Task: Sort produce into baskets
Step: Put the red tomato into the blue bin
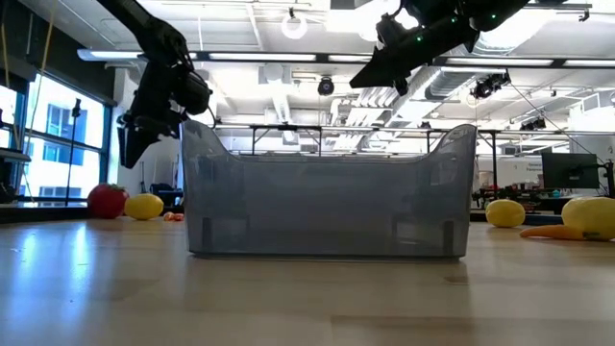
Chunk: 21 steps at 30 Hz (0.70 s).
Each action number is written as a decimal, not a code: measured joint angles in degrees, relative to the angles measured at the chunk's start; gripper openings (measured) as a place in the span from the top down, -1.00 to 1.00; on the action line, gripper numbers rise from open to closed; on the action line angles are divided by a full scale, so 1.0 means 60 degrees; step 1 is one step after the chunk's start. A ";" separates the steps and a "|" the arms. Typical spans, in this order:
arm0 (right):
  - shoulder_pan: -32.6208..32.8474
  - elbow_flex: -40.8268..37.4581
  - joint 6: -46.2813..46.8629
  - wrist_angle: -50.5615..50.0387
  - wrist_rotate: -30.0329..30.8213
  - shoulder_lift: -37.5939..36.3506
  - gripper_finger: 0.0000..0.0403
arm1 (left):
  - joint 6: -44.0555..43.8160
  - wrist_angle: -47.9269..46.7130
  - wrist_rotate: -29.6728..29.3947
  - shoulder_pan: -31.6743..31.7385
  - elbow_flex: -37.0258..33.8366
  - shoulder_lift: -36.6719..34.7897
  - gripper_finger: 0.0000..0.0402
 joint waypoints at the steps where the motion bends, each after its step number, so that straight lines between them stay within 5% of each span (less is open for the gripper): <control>1: 0.0000 0.0000 -0.0007 -0.0002 0.0000 0.0000 1.00 | -0.0001 0.0000 0.0083 -0.0011 0.0006 0.0041 -0.01; 7: 0.0002 0.0000 -0.0175 -0.0002 -0.0005 0.0000 1.00 | -0.0506 0.0036 0.0163 -0.0107 0.0006 0.0679 -0.33; 14: 0.0002 0.0000 -0.0175 -0.0006 -0.0005 0.0000 1.00 | -0.0723 -0.0047 -0.1510 -0.0540 0.0006 0.1391 -0.36; 21: 0.0001 0.0000 -0.0175 -0.0009 -0.0005 0.0000 1.00 | -0.0834 -0.0591 -0.1780 -0.0710 0.0006 0.1805 -0.34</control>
